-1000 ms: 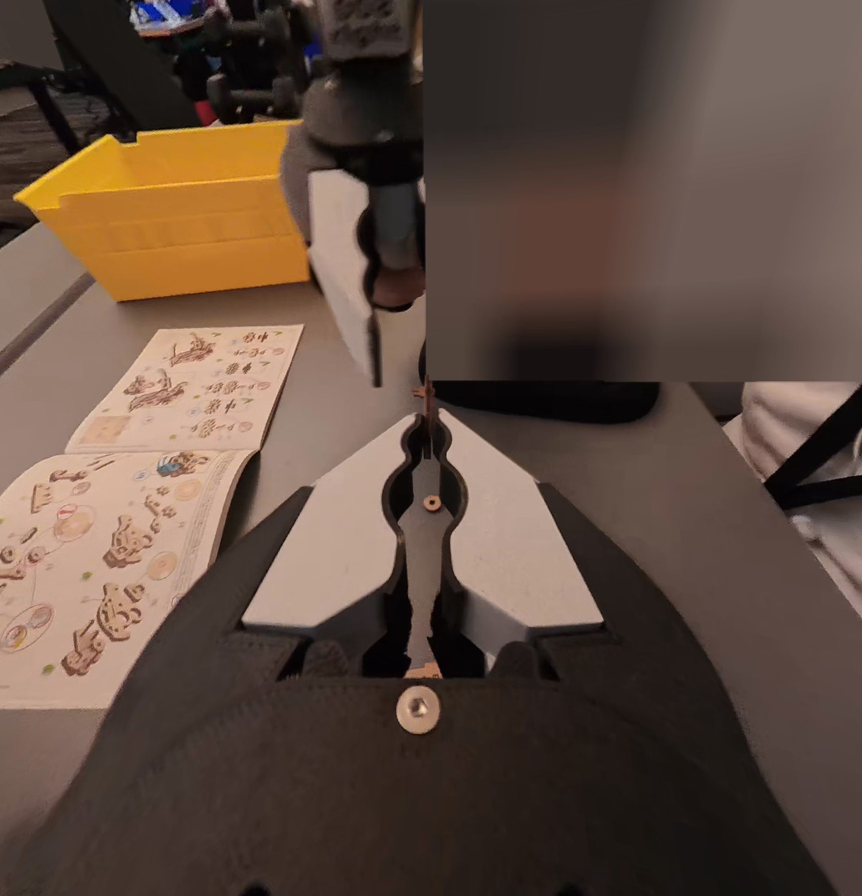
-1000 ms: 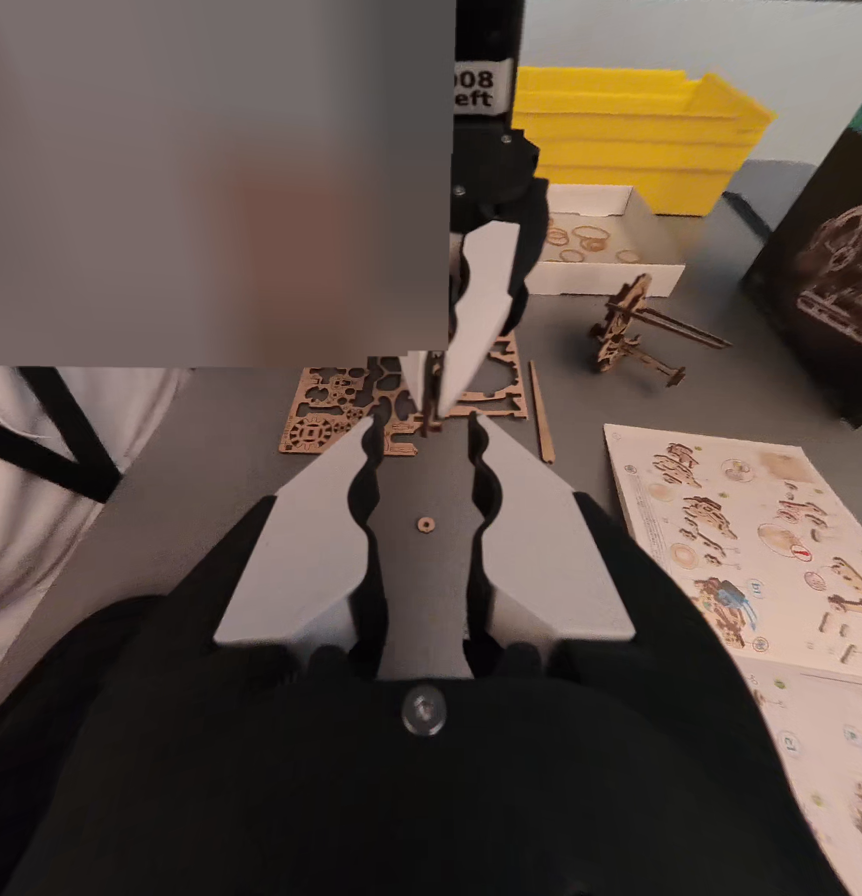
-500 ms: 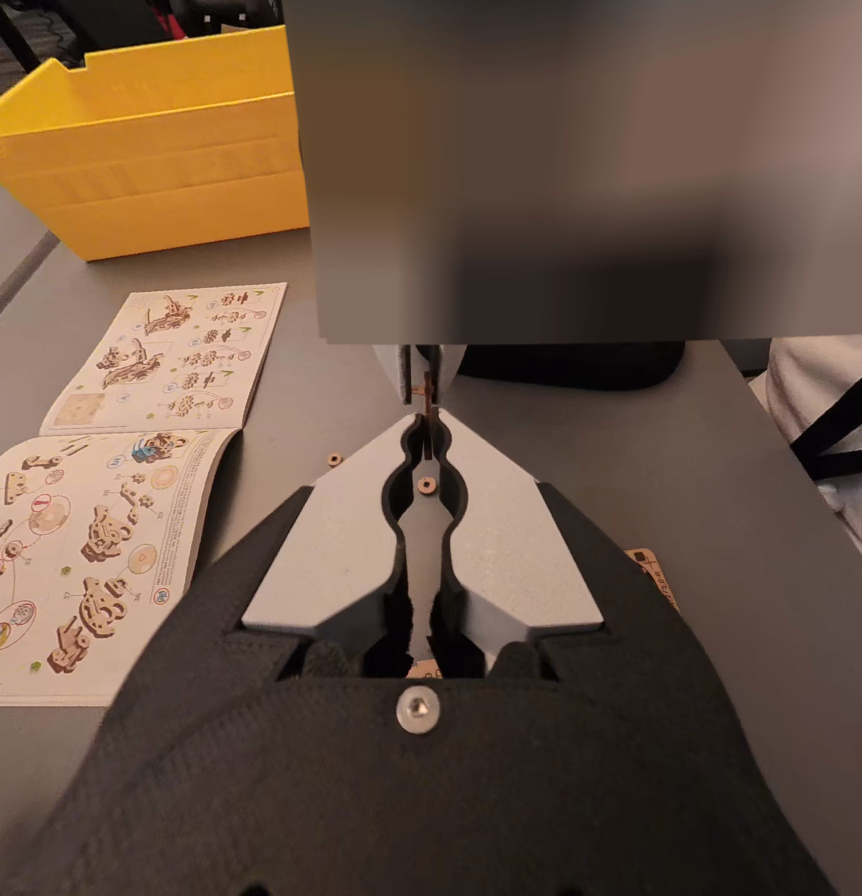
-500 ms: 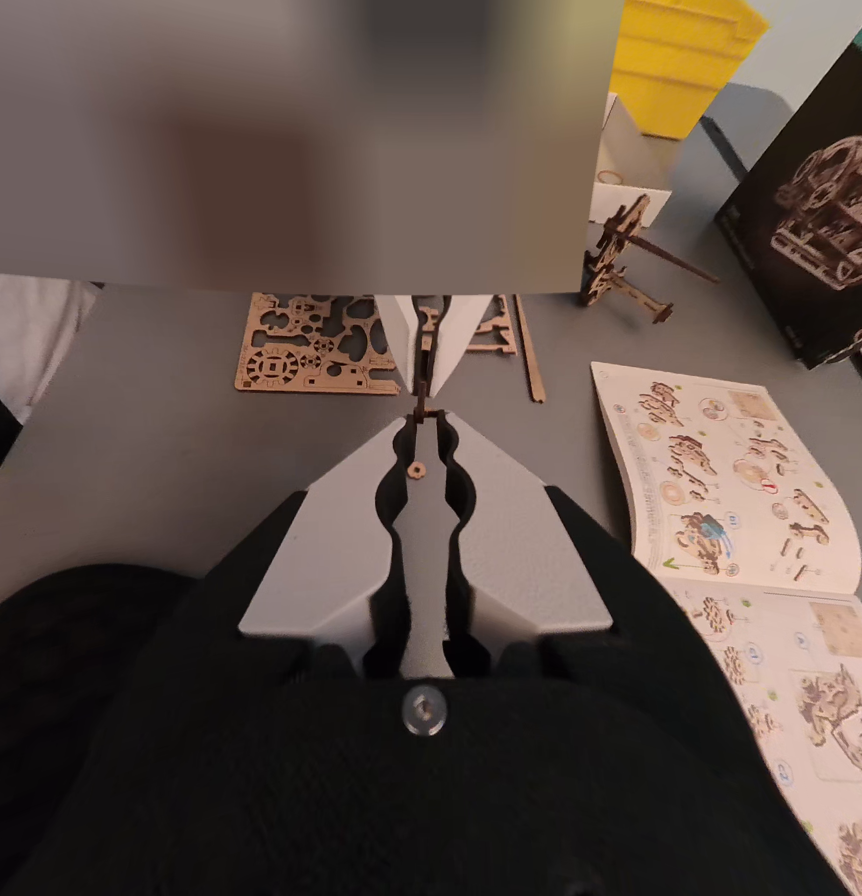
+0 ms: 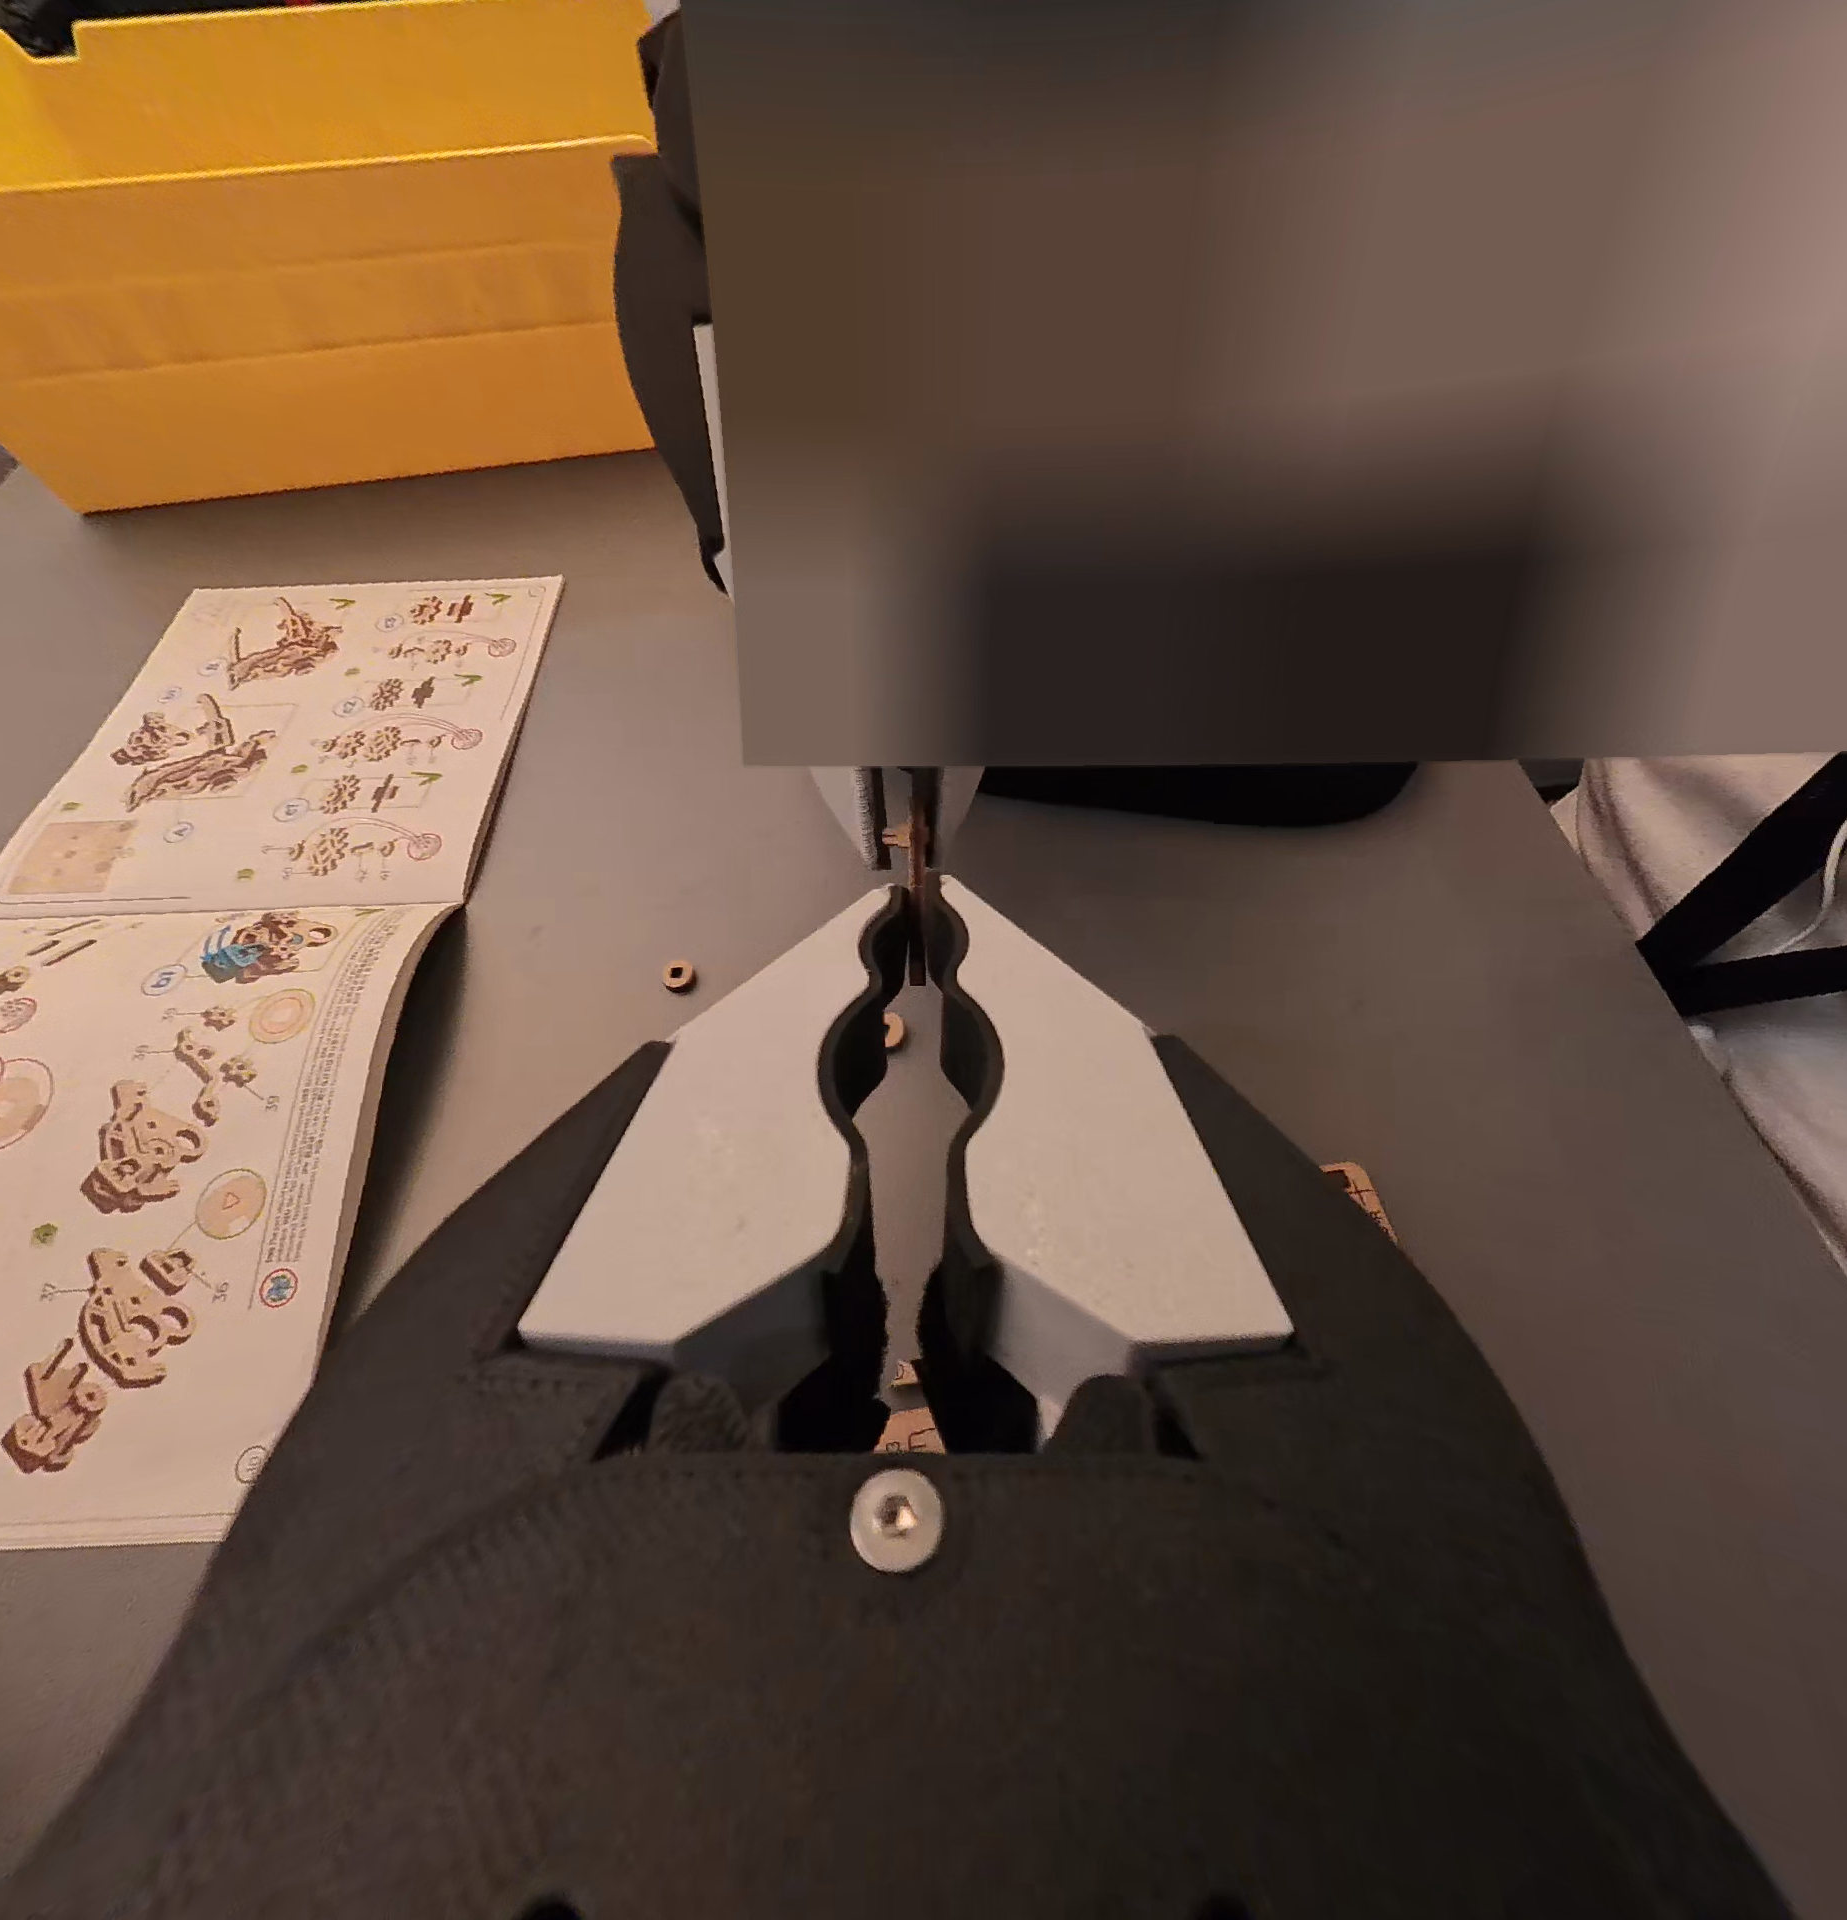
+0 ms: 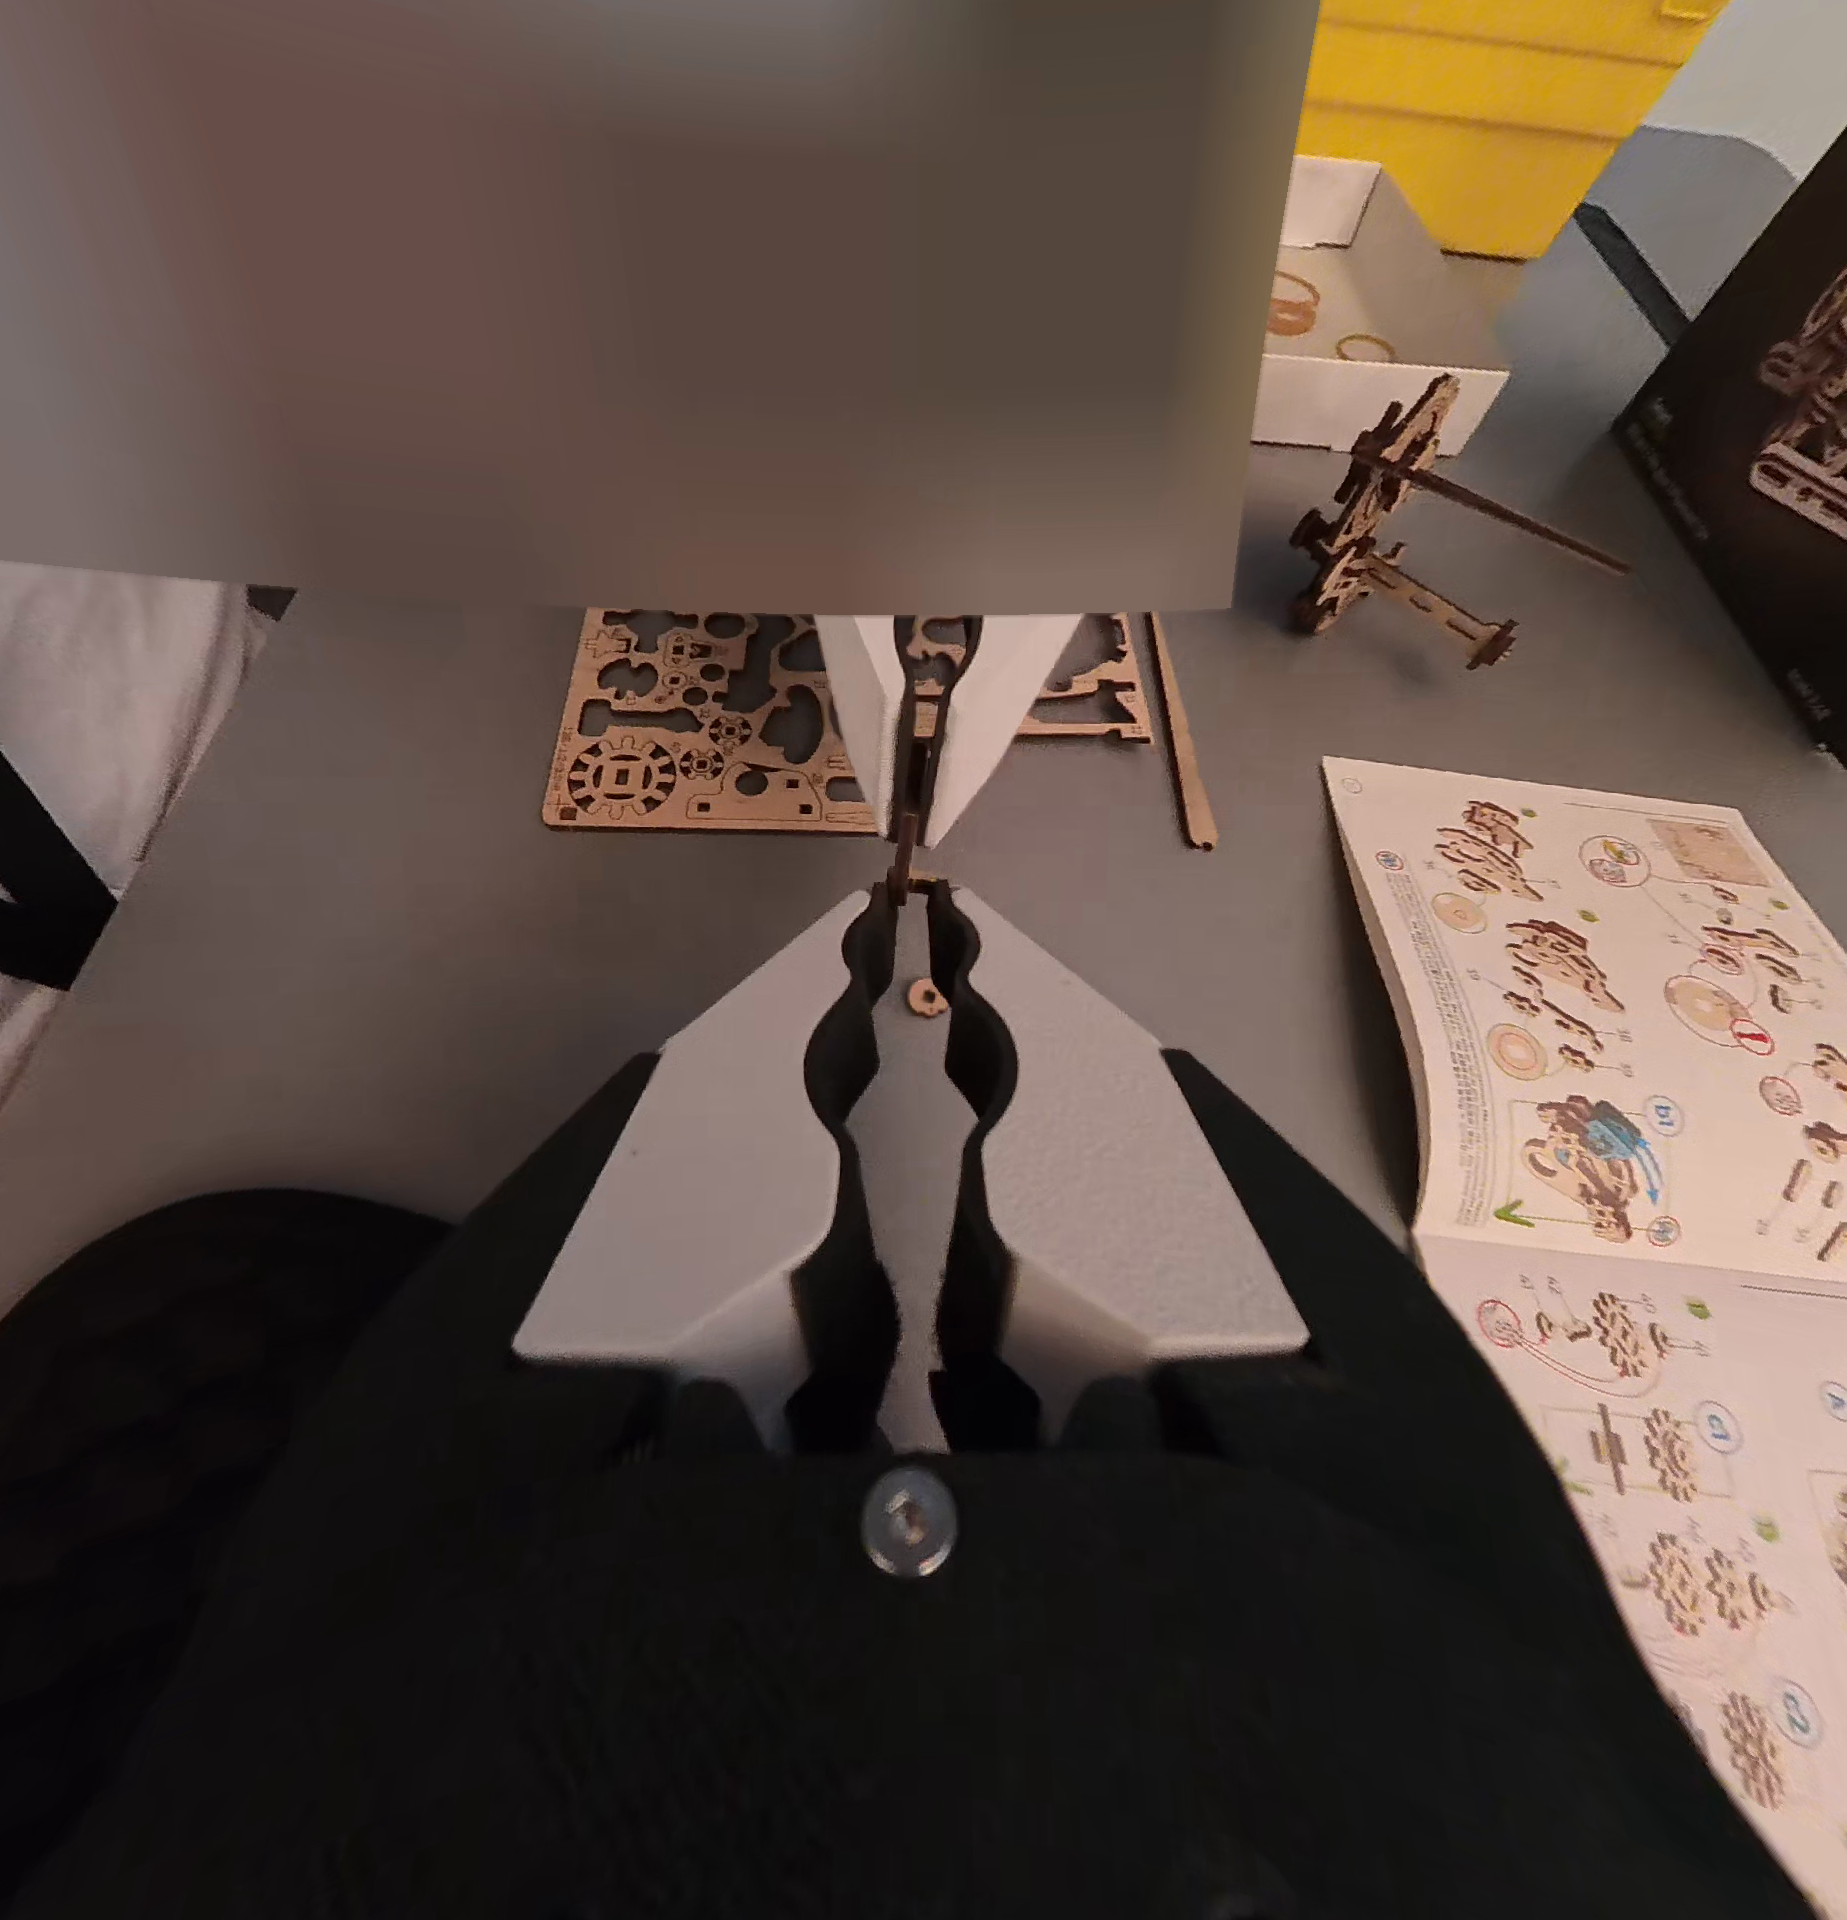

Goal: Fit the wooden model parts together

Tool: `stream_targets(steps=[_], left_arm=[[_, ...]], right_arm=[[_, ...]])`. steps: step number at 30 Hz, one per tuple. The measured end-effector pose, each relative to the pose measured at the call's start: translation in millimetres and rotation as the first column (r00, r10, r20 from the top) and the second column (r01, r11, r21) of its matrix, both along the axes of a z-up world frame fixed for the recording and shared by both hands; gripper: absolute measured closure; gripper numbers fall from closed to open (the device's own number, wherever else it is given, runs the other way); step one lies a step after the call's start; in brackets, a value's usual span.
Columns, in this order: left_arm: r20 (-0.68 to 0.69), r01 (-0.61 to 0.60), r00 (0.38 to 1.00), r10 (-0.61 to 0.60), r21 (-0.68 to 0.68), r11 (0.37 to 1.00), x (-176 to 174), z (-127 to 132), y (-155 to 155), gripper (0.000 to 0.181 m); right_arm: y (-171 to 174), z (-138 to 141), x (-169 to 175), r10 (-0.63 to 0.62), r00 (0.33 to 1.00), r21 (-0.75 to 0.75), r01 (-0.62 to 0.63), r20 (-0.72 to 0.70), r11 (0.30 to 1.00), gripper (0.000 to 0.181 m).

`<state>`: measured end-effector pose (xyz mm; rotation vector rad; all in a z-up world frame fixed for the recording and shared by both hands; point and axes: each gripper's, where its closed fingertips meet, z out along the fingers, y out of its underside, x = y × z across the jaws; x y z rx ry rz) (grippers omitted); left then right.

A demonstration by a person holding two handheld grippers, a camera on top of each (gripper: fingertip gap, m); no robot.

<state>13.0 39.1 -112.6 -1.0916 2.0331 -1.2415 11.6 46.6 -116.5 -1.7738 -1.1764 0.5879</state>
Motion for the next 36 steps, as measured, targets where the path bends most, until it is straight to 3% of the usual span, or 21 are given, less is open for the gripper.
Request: stream_targets(steps=[5, 16, 21, 25, 30, 32, 36], left_arm=[[-0.018, 0.013, 1.000, -0.013, -0.006, 1.000, -1.2, -2.9, -1.9, 0.181], [-0.058, -0.047, 0.997, 0.044, -0.044, 0.998, 4.5, -6.7, 2.2, 0.181], [-0.035, -0.073, 0.997, 0.071, -0.069, 0.995, 7.6, -1.2, 5.8, 0.181], [0.015, -0.094, 0.995, 0.094, -0.014, 0.995, 9.8, 3.1, 8.5, 0.181], [0.092, -0.128, 0.989, 0.117, 0.125, 0.984, 12.4, 5.6, 12.7, 0.181], [0.102, -0.122, 0.989, 0.108, 0.139, 0.983, 12.3, 5.8, 10.7, 0.181], [0.105, -0.118, 0.989, 0.105, 0.133, 0.984, 12.5, 6.9, 10.3, 0.181]], right_arm=[[-1.8, -3.1, -1.0, 0.018, 1.000, -0.005, -0.018, 0.007, 1.000, 0.177], [7.6, -8.8, -1.2, -0.050, 0.997, 0.041, 0.048, 0.059, 0.998, 0.174], [12.3, -8.3, 5.7, -0.085, 0.996, -0.006, 0.085, 0.023, 0.996, 0.166], [12.0, 0.0, 5.4, -0.079, 0.995, -0.033, 0.077, -0.058, 0.996, 0.164], [13.8, 4.4, 6.2, -0.090, 0.995, 0.031, 0.091, -0.035, 0.995, 0.166], [15.3, 6.3, 7.7, -0.099, 0.995, 0.059, 0.100, -0.030, 0.993, 0.174], [14.3, 7.3, 7.6, -0.094, 0.995, 0.078, 0.096, -0.024, 0.992, 0.175]])
